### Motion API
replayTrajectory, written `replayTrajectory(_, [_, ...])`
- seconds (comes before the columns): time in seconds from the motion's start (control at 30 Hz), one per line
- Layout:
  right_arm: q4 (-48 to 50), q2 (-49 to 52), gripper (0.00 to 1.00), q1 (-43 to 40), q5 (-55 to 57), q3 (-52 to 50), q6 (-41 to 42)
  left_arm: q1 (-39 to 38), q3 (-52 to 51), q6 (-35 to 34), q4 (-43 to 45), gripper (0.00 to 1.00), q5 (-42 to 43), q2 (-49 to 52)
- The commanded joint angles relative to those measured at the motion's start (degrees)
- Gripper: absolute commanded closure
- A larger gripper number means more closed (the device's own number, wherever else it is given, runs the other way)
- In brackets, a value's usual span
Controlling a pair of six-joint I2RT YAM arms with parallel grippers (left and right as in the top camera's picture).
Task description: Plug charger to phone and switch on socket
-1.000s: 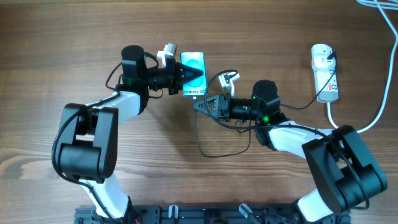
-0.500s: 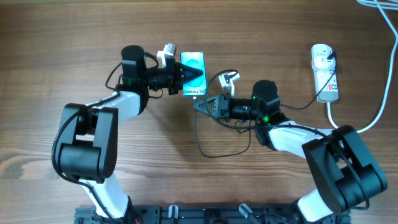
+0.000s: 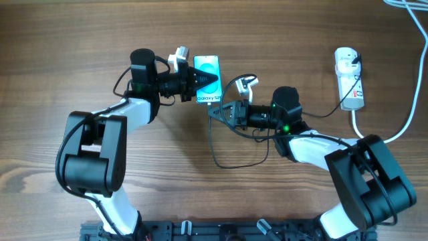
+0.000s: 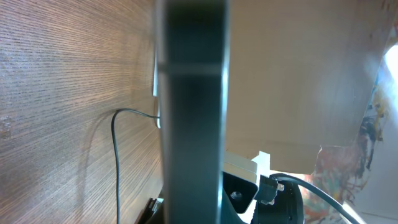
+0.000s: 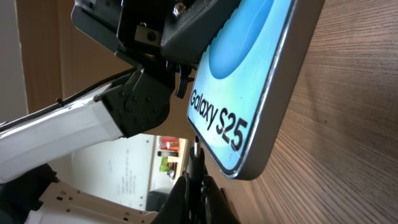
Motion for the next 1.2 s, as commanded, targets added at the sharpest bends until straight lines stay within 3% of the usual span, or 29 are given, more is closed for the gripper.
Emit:
replayTrajectory(0.0, [-0.11, -1.22, 0.96, -0.17, 0.17, -0.31, 0.44, -0.2, 0.68, -0.13, 0.48, 0.96, 0.5, -0.24])
replayTrajectory(0.13, [-3.13, -1.22, 0.96, -0.17, 0.2, -0.31, 0.2, -0.2, 0.68, -0.13, 0.48, 0.96, 0.5, -0.24])
replayTrajectory(1.17, [-0.31, -1.22, 0.96, -0.17, -1.29, -0.31, 0.31, -0.17, 0.68, -0.11, 0.5, 0.96, 0.31, -0.24])
